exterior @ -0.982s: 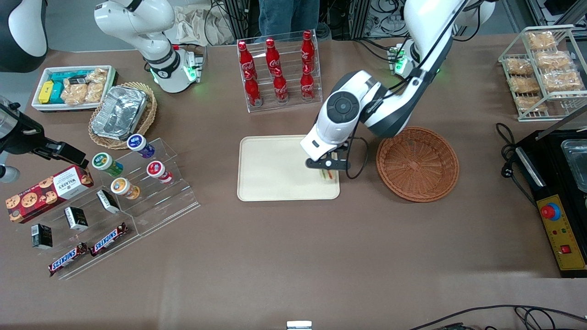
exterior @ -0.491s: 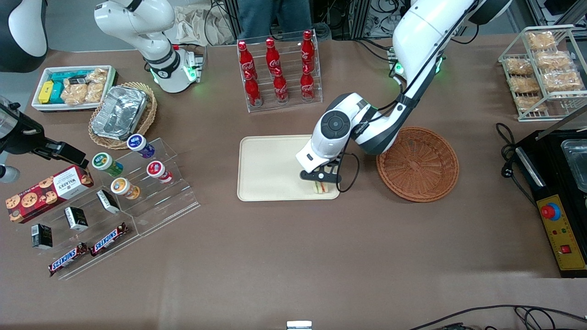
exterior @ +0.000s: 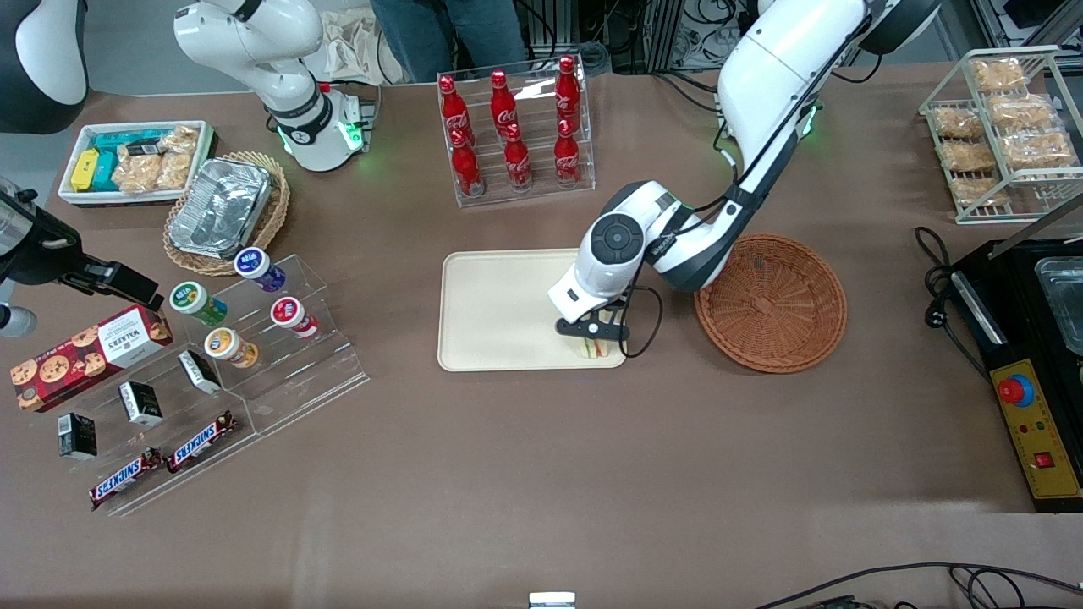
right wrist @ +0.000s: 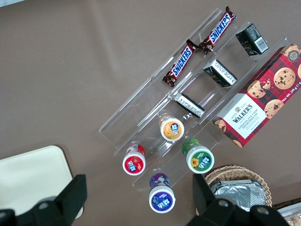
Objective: Place sandwich from basket to tray
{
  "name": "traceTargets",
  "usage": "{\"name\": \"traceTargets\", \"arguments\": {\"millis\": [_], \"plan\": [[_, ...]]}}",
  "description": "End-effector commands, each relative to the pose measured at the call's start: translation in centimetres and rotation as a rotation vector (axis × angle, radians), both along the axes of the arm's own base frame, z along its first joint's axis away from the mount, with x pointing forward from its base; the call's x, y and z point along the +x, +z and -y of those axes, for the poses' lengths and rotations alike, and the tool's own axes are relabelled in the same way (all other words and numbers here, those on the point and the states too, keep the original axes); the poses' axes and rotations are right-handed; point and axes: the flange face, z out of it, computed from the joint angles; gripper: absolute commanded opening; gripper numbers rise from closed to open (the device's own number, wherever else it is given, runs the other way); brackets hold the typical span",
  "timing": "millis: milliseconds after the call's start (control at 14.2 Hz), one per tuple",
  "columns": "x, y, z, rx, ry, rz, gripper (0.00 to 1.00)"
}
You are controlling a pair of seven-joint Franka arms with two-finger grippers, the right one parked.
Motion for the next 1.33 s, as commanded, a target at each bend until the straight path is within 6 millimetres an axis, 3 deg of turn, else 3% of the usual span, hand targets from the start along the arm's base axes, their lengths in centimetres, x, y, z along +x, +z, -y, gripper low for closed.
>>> {"name": "traceTargets", "arguments": {"millis": [0,140,281,421,491,702,912,1123,1263], "plan": [[0.4,2.0,-1.2,0.048,0.018,0.008,1.0],[1.1,5.3,-2.3,0.073,0.029,0.019,1.0],[2.6,8.6,-5.3,0.117,0.051,0.037,0.99],[2.9,13.1,-7.5,0.152,-0.002,0.05,0.99],[3.4,15.4,-9.6,0.176,-0.024,0.047,0.99],[6.1,19.4,-14.8,0.174,-0.038,0.067,0.99],[7.3,21.8,-19.3,0.184,-0.008,0.085,0.99],[7.8,25.5,-25.9,0.208,-0.017,0.083,0.99],[8.2,26.1,-30.2,0.19,0.057,0.04,1.0]]}}
